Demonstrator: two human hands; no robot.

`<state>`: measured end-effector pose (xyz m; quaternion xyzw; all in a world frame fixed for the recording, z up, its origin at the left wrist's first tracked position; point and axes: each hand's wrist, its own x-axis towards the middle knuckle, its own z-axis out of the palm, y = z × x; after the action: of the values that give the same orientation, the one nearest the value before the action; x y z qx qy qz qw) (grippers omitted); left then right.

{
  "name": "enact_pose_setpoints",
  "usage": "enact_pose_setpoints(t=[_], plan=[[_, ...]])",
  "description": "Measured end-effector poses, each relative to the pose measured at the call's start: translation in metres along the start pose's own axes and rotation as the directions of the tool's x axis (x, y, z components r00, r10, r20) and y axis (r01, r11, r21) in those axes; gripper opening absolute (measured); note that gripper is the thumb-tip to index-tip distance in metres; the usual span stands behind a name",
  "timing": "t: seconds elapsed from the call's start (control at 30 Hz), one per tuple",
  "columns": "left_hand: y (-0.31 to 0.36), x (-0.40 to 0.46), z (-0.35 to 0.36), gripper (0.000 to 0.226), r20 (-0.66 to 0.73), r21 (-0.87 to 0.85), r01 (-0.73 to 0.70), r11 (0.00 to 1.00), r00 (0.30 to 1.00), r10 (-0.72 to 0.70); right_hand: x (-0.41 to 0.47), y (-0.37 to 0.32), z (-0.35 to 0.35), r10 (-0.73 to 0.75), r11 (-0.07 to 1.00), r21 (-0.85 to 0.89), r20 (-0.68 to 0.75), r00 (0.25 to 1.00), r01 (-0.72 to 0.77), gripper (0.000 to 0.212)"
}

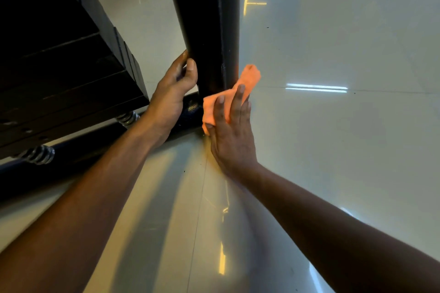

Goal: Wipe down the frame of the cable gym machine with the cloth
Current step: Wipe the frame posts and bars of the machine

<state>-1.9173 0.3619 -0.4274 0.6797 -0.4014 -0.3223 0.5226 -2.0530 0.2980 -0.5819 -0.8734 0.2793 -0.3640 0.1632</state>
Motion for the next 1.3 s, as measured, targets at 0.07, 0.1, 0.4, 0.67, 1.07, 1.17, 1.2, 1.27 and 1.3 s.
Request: enact_pose_setpoints(t=[0.07,0.1,0.4,0.67,1.07,1.17,1.2,1.27,1.3], plan=[[0.000,-0.001,0.001,0.058,-0.009,0.006,-0.002,1.000,1.000,0.002,-0.013,0.004,0.002,-0.008,1.000,-0.016,0.042,0.999,0.009,0.091],[0.000,-0.001,0.001,0.059,0.000,0.002,-0.006,1.000,1.000,0.006,-0.011,0.001,0.001,-0.021,1.000,-0.015,0.034,0.999,0.022,0.087],[-0.005,0.005,-0.002,0.059,-0.011,-0.029,0.016,0.999,1.000,-0.017,-0.001,0.004,0.004,-0.097,0.995,0.030,-0.017,0.995,0.098,0.099],[-0.005,0.003,-0.001,0.055,0.006,-0.047,-0.002,0.999,1.000,0.002,0.041,-0.015,-0.018,-0.055,0.989,0.130,-0.152,0.987,0.075,0.098],[-0.014,0.005,0.000,0.052,0.004,-0.094,-0.033,0.995,0.999,0.034,0.030,-0.007,-0.021,-0.058,0.992,0.108,-0.054,0.997,0.063,0.088],[-0.015,0.000,0.006,0.048,-0.019,-0.105,-0.040,0.994,0.999,0.038,0.028,0.000,-0.031,-0.062,0.990,0.133,0.034,0.998,0.057,0.090],[-0.017,-0.002,0.008,0.048,-0.033,-0.111,-0.038,0.993,0.999,0.034,0.026,0.001,-0.037,-0.057,0.990,0.133,0.070,0.996,0.048,0.092],[-0.019,-0.007,0.012,0.048,-0.048,-0.109,-0.025,0.994,0.999,0.020,0.020,0.004,-0.044,-0.040,0.992,0.121,0.119,0.992,0.025,0.094],[-0.020,-0.008,0.012,0.048,-0.050,-0.098,-0.021,0.995,0.999,0.016,0.016,0.005,-0.047,-0.020,0.994,0.113,0.143,0.989,0.004,0.094]])
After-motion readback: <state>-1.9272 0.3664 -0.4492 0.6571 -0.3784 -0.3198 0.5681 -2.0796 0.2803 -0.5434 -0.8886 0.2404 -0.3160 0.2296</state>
